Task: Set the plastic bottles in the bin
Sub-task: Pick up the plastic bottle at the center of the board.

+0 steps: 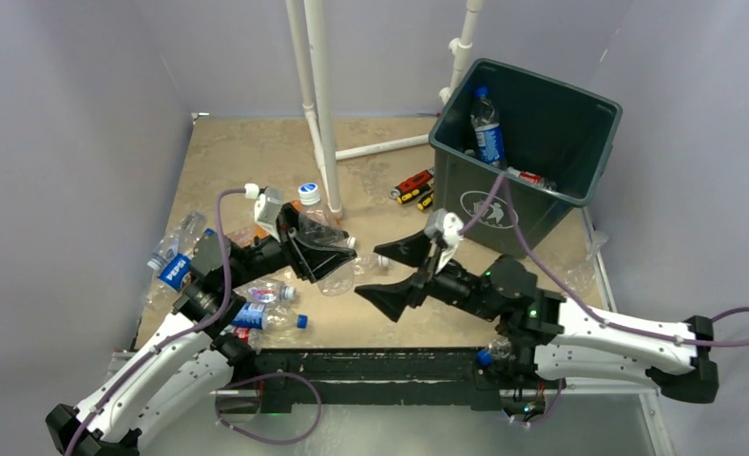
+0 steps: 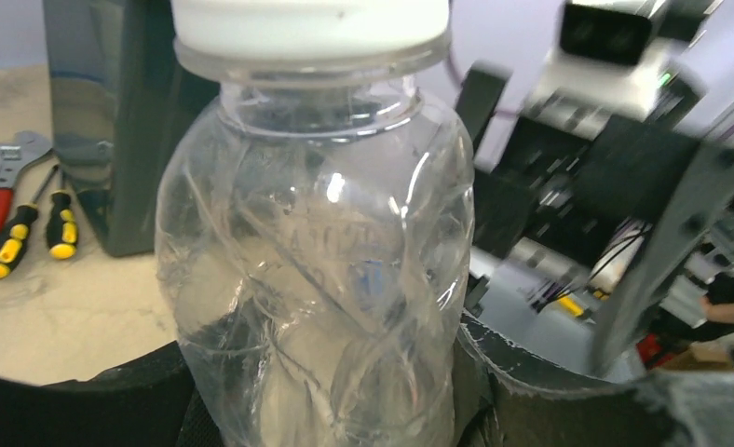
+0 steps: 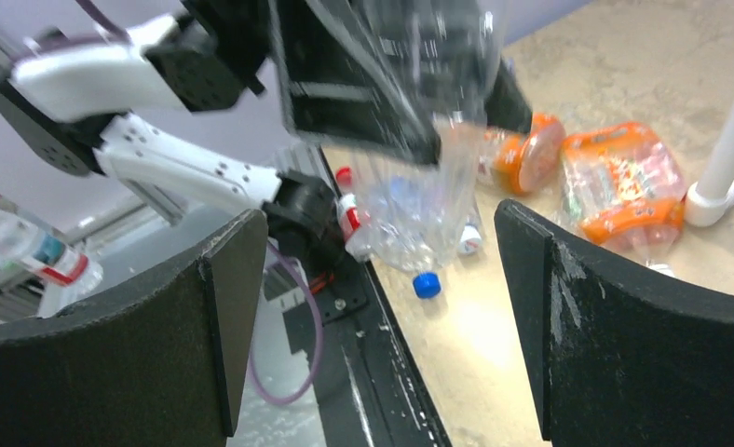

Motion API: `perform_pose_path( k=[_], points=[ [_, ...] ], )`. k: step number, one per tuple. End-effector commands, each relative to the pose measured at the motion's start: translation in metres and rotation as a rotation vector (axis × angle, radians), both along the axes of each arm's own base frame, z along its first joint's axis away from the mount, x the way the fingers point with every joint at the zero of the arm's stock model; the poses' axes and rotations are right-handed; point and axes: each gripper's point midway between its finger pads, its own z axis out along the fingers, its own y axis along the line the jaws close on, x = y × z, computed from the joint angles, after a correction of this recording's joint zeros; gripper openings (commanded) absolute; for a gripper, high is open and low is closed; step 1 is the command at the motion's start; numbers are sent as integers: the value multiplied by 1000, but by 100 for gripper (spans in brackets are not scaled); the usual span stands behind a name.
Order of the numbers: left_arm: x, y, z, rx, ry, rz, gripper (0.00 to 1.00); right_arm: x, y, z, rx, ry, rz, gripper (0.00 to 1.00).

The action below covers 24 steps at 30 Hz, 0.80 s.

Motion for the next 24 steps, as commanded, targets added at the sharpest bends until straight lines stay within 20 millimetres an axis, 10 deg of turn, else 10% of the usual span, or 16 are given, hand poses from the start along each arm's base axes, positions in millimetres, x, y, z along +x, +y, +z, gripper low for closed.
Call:
perform_pose_path(
  k=[1, 5, 24],
  points=[
    [0, 2, -14, 137, -85, 8, 37, 9, -27, 45, 1, 44, -98, 92],
    [-1, 5, -20, 192, -134, 15, 36, 20, -19, 78, -26, 72, -143, 91],
    [-2, 21, -10, 327, -295, 59, 26, 55, 49, 105, -29, 111, -44, 86]
  ],
)
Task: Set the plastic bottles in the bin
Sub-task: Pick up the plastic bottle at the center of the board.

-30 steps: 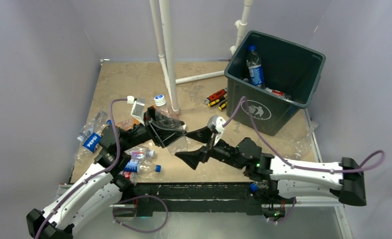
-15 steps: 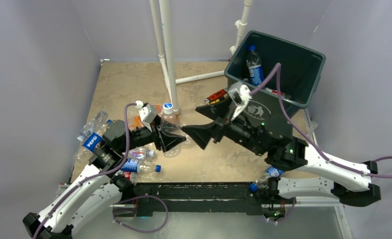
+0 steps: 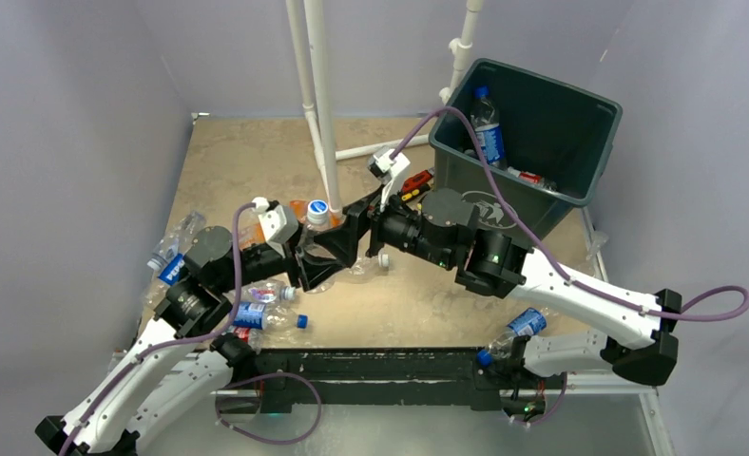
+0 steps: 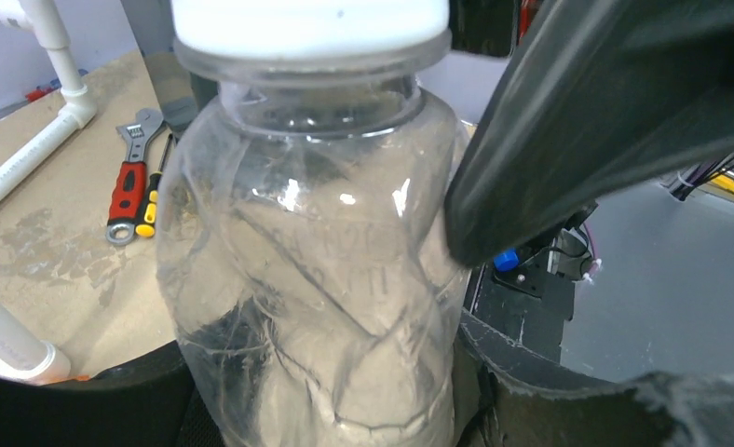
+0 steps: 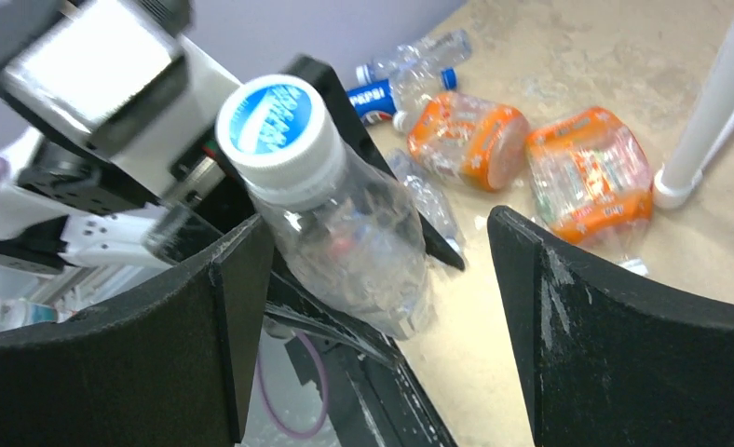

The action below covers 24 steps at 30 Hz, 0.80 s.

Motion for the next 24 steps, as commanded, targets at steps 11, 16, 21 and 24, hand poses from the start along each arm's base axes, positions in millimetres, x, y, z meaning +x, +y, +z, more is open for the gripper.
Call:
perform_pose_path(
  k=[11, 16, 21, 24],
  points=[
    [-5, 4, 22, -18, -70, 1, 25, -1, 27, 57, 97, -48, 92, 67],
    [-7, 5, 27, -30, -79, -3, 25, 2, 31, 49, 68, -40, 87, 40],
    [0, 12, 29, -43, -6, 79, 81, 4, 14, 55, 83, -80, 45, 0],
    [7, 28, 37, -74, 18, 193, 95, 8, -12, 63, 63, -122, -24, 0]
  ],
)
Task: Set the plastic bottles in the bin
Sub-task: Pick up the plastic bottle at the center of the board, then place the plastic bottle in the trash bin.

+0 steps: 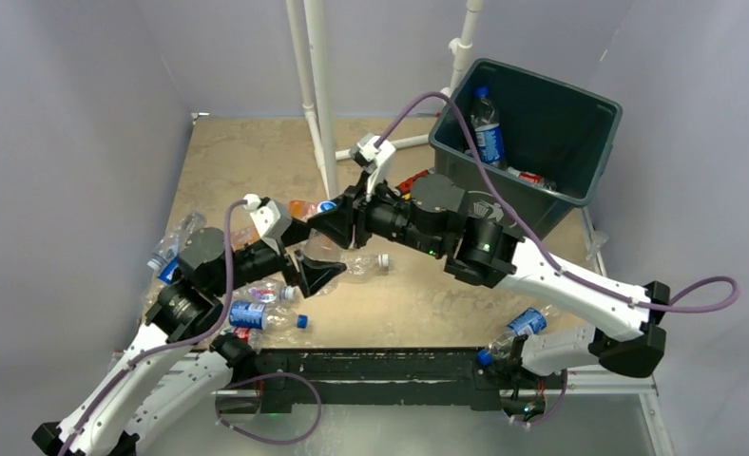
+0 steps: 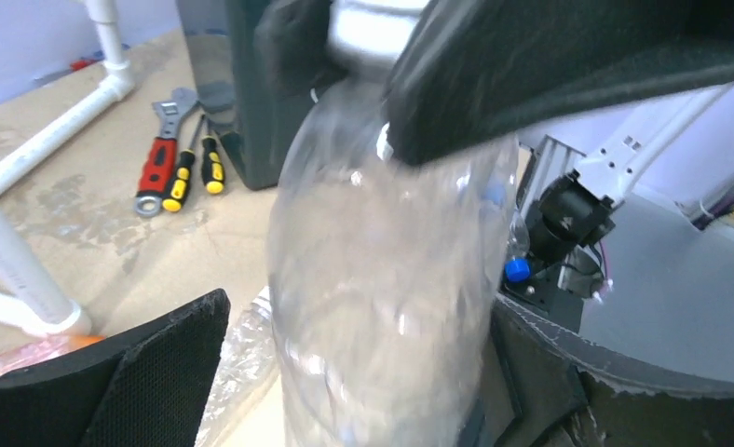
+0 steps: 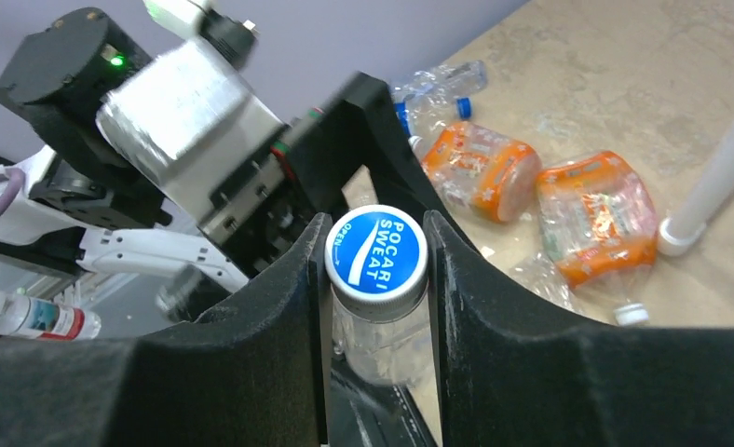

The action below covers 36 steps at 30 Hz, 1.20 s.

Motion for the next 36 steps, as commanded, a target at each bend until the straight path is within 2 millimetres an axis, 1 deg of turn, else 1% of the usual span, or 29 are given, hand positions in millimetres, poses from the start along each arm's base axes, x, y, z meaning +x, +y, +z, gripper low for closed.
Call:
perform_pose_path(
  k=[1, 4, 6, 7, 8, 9, 11, 13, 15, 17, 18, 20, 23, 24, 26, 27, 29, 31, 33, 34, 36],
  points=[
    [7, 26, 42, -99, -46, 175, 96, 5, -47, 35, 34, -86, -117, 0],
    [6, 49, 57, -175, -66, 292, 99, 7, -80, 51, 26, -126, -195, 0],
    [2, 68, 69, -235, -89, 369, 99, 12, -109, 66, 26, -160, -288, 0],
    [0, 76, 73, -262, -103, 399, 99, 14, -126, 77, 31, -182, -335, 0],
    [-3, 85, 78, -291, -116, 428, 99, 15, -145, 96, 55, -204, -390, 0],
    [-4, 93, 81, -319, -127, 460, 99, 15, -163, 111, 74, -225, -434, 0],
    [-7, 102, 82, -354, -140, 495, 99, 13, -200, 144, 151, -252, -524, 0],
    [-6, 107, 79, -371, -137, 517, 99, 11, -231, 174, 237, -286, -603, 0],
    [-1, 108, 75, -390, -117, 541, 99, 11, -256, 194, 300, -310, -685, 0],
    [7, 106, 69, -403, -90, 558, 99, 17, -275, 207, 300, -366, -782, 0],
    [10, 103, 67, -408, -78, 558, 99, 22, -281, 212, 288, -385, -836, 0],
    [17, 96, 62, -412, -54, 550, 99, 34, -289, 217, 234, -418, -952, 0],
    [27, 84, 55, -409, -16, 535, 99, 51, -299, 221, 124, -451, -1147, 0],
    [30, 80, 53, -417, -1, 528, 99, 58, -297, 221, 95, -466, -1191, 0],
    [37, 72, 46, -420, 36, 521, 99, 69, -303, 233, 79, -469, -1253, 0],
    [41, 68, 42, -426, 55, 519, 99, 78, -305, 231, 46, -467, -1286, 0],
    [48, 62, 34, -446, 91, 517, 99, 89, -309, 227, 17, -465, -1337, 0],
    [53, 56, 28, -470, 119, 510, 99, 104, -314, 219, -2, -438, -1372, 0],
    [56, 51, 23, -487, 152, 505, 99, 121, -323, 205, -22, -408, -1400, 0],
    [58, 50, 21, -495, 172, 505, 99, 130, -333, 197, -40, -393, -1427, 0],
    [60, 45, 19, -499, 194, 491, 99, 148, -339, 178, -73, -348, -1434, 0]
  ],
)
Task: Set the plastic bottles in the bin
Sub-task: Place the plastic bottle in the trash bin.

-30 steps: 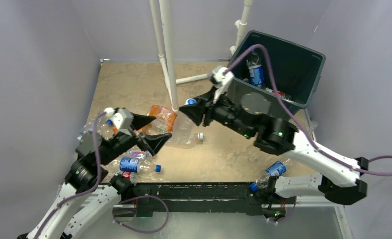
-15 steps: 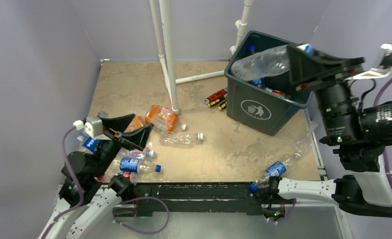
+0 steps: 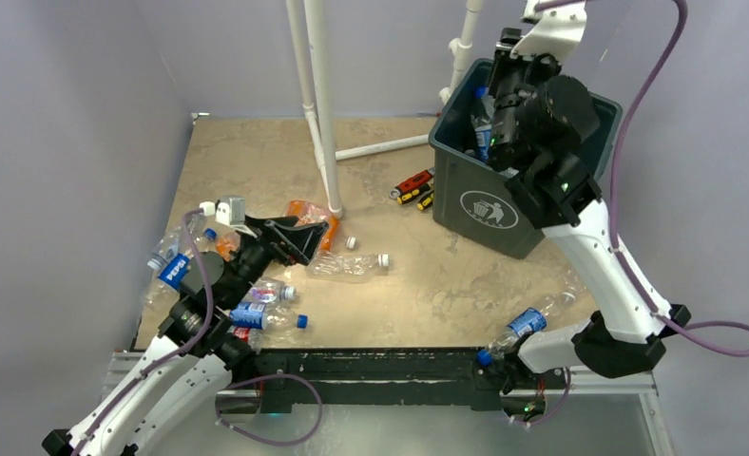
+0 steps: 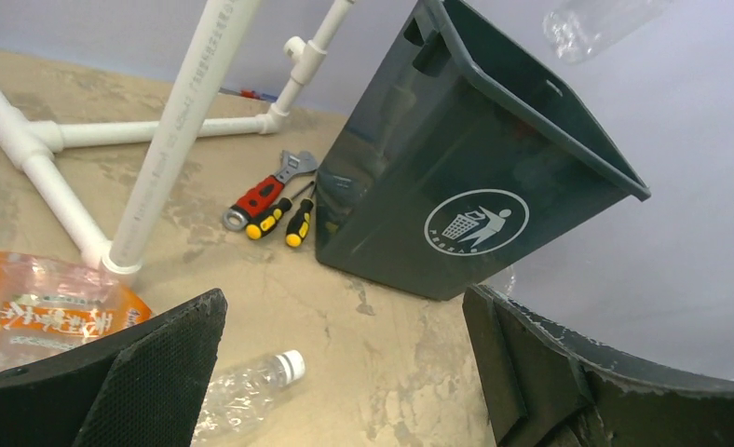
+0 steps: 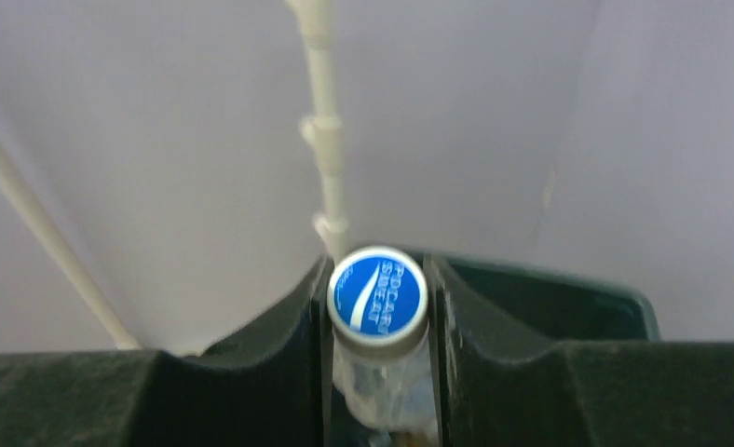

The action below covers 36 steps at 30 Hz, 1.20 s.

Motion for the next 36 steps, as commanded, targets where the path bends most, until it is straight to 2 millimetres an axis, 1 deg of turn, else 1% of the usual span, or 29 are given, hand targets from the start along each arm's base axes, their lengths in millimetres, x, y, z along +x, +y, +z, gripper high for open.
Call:
perform_pose_path(
  k=[1, 3, 6, 7, 9, 10, 12, 13, 15, 18, 23, 24, 25, 27, 28, 29, 30, 33, 35, 36],
  points=[
    [1, -9, 20, -133, -16, -35, 99, 9, -48, -14, 119, 31, -62, 0],
    [1, -11, 19, -155, -13, -44, 99, 20, -56, -32, 148, 66, -89, 0],
    [-3, -12, 25, -169, -25, -58, 99, 24, -74, -44, 173, 51, -120, 0],
    [-3, -11, 26, -170, -26, -59, 99, 28, -80, -51, 164, 66, -135, 0],
    [-4, -10, 27, -168, -23, -55, 99, 42, -91, -74, 182, 121, -157, 0],
    [-4, -10, 26, -168, -15, -54, 99, 45, -95, -87, 186, 144, -167, 0],
    [-5, -10, 22, -157, 4, -55, 99, 49, -98, -114, 192, 178, -171, 0],
    [-6, -9, 20, -154, 12, -53, 99, 52, -98, -133, 189, 209, -173, 0],
    [-7, -7, 16, -151, 27, -49, 99, 54, -101, -155, 193, 244, -182, 0],
    [-9, -6, 12, -152, 37, -48, 99, 58, -106, -178, 201, 289, -184, 0],
    [-10, -5, 9, -152, 48, -45, 99, 63, -102, -203, 213, 346, -164, 0],
    [-10, -5, 8, -151, 50, -45, 99, 64, -101, -207, 214, 358, -160, 5],
    [-10, -5, 7, -149, 53, -45, 99, 65, -100, -211, 214, 371, -154, 13],
    [-11, -4, 6, -147, 55, -44, 99, 65, -98, -216, 219, 382, -145, 33],
    [-11, -4, 7, -148, 52, -42, 99, 65, -97, -217, 220, 386, -141, 45],
    [-11, -3, 1, -133, 72, -38, 99, 65, -97, -218, 225, 388, -138, 58],
    [-11, -2, -1, -128, 80, -34, 99, 64, -97, -218, 231, 390, -136, 65],
    [-11, 0, -3, -122, 87, -22, 99, 59, -95, -208, 249, 369, -115, 78],
    [-10, 3, -2, -126, 91, -3, 99, 52, -94, -193, 261, 335, -85, 90],
    [-9, 6, 0, -134, 91, 11, 99, 48, -92, -182, 269, 311, -64, 96]
  ],
)
